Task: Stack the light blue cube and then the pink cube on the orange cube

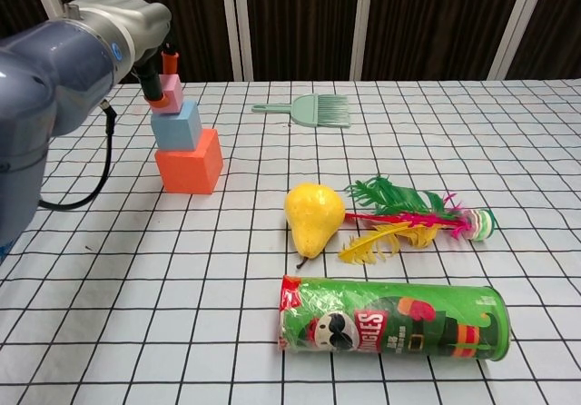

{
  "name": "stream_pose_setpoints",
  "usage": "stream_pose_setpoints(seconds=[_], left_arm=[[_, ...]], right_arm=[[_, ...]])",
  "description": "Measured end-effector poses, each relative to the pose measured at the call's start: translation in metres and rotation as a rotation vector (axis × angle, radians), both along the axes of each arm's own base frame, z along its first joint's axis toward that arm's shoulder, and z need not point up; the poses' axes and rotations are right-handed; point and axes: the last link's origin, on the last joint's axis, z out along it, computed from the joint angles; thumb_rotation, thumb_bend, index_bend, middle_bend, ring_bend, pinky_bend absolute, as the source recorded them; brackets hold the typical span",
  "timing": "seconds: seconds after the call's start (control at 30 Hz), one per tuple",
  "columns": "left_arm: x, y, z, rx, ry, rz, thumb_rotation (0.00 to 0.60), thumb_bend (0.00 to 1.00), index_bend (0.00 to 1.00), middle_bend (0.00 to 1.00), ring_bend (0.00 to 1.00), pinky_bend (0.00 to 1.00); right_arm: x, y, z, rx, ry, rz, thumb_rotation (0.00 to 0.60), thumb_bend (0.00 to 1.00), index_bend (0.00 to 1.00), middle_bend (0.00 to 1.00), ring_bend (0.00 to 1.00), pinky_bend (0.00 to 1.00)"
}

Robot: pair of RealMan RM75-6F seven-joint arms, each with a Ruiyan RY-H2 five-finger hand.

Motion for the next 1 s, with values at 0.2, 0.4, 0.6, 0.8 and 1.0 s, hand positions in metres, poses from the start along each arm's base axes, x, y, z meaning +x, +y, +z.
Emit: stream_pose_setpoints(seconds=[0.2,0.4,0.6,0.8,1.0], left_arm=[[0.0018,0.0005,-0.0011,0.0,-0.005,-0.004,0.6,0.43,0.46,0.93,0.8,0.91],[0.001,0.0004,-0.0026,-0.004,-0.003,0.001,0.6,0.43,0.46,0.93,0.8,0.91],[0.0009,0.0004,-0.0006,0.002,-0.004,0.001,0.6,0.43,0.46,0.93,0.8,0.91],[0.0022,0.0001,0.001,0.004,-0.009,0.0,0.6,0.43,0.46,0.93,0.8,0.91],[-0.0005,0.001,-0.0003,0.003,0.004,0.008,0.6,0.43,0.46,0.93,0.8,0.91]], right_arm=[[0.0001,-0.0002,-0.0005,0.003,0.001,-0.001,0.6,0.14,0.14,0.09,0.1,0.06],[0.0,-0.0001,-0.0002,0.002,0.001,-0.002,0.6,0.14,0.14,0.09,0.1,0.06],[0.0001,-0.0002,-0.0002,0.002,0.001,-0.002,0.6,0.14,0.14,0.09,0.1,0.06],[0.0002,-0.0002,-0.0005,0.004,0.002,-0.003,0.6,0.14,0.14,0.09,0.1,0.06],[0.0002,-0.0001,-0.0004,0.005,0.001,-0.004,0.6,0.14,0.14,0.09,0.1,0.06]])
